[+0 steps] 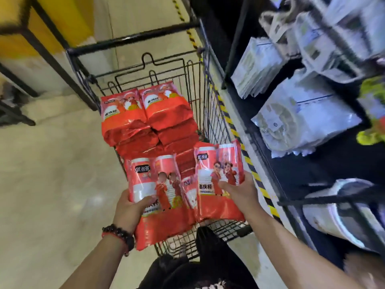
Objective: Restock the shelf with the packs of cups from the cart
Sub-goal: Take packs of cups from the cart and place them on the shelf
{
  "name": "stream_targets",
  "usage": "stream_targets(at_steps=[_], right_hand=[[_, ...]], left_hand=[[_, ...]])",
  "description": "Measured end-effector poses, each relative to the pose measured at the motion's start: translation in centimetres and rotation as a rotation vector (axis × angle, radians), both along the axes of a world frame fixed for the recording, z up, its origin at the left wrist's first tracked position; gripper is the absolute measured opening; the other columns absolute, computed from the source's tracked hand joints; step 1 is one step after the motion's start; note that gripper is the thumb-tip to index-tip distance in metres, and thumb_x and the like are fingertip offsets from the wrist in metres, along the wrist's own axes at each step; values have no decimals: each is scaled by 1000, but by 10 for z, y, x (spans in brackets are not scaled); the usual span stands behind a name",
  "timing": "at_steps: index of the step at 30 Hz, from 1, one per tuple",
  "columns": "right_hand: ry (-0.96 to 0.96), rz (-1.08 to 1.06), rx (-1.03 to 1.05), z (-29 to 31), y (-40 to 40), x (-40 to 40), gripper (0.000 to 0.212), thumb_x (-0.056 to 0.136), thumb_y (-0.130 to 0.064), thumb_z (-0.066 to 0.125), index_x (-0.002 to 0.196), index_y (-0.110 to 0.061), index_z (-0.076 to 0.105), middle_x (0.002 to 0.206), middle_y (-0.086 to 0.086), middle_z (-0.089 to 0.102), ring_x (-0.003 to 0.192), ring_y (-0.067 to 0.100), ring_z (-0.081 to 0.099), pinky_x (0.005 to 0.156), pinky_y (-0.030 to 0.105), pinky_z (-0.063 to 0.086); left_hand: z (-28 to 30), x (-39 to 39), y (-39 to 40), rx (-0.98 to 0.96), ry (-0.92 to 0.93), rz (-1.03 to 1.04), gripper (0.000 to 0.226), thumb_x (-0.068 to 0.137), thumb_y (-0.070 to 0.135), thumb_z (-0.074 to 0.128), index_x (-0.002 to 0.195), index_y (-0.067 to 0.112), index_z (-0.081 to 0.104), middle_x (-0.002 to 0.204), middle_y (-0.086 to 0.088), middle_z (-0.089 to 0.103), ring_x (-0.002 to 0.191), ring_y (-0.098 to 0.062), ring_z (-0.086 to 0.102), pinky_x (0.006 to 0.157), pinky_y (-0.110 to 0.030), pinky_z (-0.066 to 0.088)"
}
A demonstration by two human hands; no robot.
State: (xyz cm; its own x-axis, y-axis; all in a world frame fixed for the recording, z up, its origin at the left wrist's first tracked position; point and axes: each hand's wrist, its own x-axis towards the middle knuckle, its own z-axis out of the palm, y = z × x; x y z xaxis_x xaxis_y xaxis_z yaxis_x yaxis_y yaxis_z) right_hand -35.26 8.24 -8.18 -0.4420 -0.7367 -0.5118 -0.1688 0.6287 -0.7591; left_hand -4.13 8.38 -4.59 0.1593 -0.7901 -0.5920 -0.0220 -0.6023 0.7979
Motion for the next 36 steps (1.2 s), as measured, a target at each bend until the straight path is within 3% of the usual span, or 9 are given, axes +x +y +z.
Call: stream_targets(at_steps=[4, 8, 15, 19, 22, 24, 27, 32, 36], right_hand=[[-7, -153, -58, 20, 51, -10, 72, 58, -41, 88, 122, -22, 60, 103, -2, 76, 92, 18, 74, 79, 43, 61], [64, -379, -122, 41, 114, -11, 74, 63, -37, 90, 123, -9, 60, 109, 9, 74, 99, 28, 72, 89, 50, 58], [124, -725, -278, 98, 237, -20, 82, 45, -41, 88, 118, -23, 57, 102, -7, 74, 88, 8, 72, 78, 32, 54], [151, -908, -329, 121, 312, -39, 86, 43, -46, 85, 119, -32, 51, 103, -12, 72, 89, 4, 71, 84, 35, 56], [178, -1039, -340, 130, 376, -55, 86, 39, -51, 86, 117, -38, 50, 103, -14, 71, 93, 6, 71, 87, 37, 56], [207, -1120, -342, 135, 421, -65, 85, 37, -52, 86, 113, -41, 51, 102, -14, 71, 91, 4, 71, 84, 35, 56], [247, -1215, -318, 139, 497, -81, 89, 40, -51, 88, 120, -33, 52, 105, -10, 72, 92, 8, 71, 85, 39, 57], [279, -1394, -298, 139, 629, -99, 84, 44, -43, 89, 119, -35, 52, 105, -12, 72, 91, 6, 71, 86, 39, 58], [270, -1521, -286, 140, 719, -107, 79, 40, -48, 86, 111, -42, 53, 101, -13, 73, 93, 11, 72, 90, 46, 58]], left_hand=[[7, -15, -6, -114, -15, -195, 57, 65, 4, 87, 116, 7, 63, 94, -6, 75, 69, -6, 73, 56, -18, 54], [22, -37, -1, -157, 35, -392, 66, 54, 21, 87, 115, 8, 66, 99, -10, 77, 85, -26, 74, 81, -42, 58], [49, -110, 39, -241, 136, -666, 57, 64, 2, 87, 115, 3, 65, 103, -15, 75, 78, -17, 72, 66, -26, 57], [63, -168, 76, -283, 193, -849, 53, 53, 16, 86, 104, 10, 70, 96, -9, 78, 79, -18, 74, 69, -29, 59], [71, -214, 116, -299, 214, -965, 64, 47, 25, 89, 106, 11, 70, 96, -8, 78, 86, -26, 74, 79, -38, 58], [76, -245, 149, -327, 219, -1058, 58, 44, 30, 89, 98, 17, 73, 89, -2, 79, 80, -19, 75, 71, -31, 59], [83, -294, 210, -346, 245, -1152, 49, 54, 12, 92, 98, 15, 71, 82, 4, 78, 69, -7, 73, 56, -14, 52], [94, -364, 313, -357, 275, -1294, 51, 51, 20, 86, 99, 13, 71, 87, -1, 79, 75, -15, 74, 63, -21, 57], [102, -408, 393, -369, 342, -1376, 43, 51, 17, 87, 88, 37, 75, 83, 6, 78, 69, -8, 73, 55, -16, 54]])
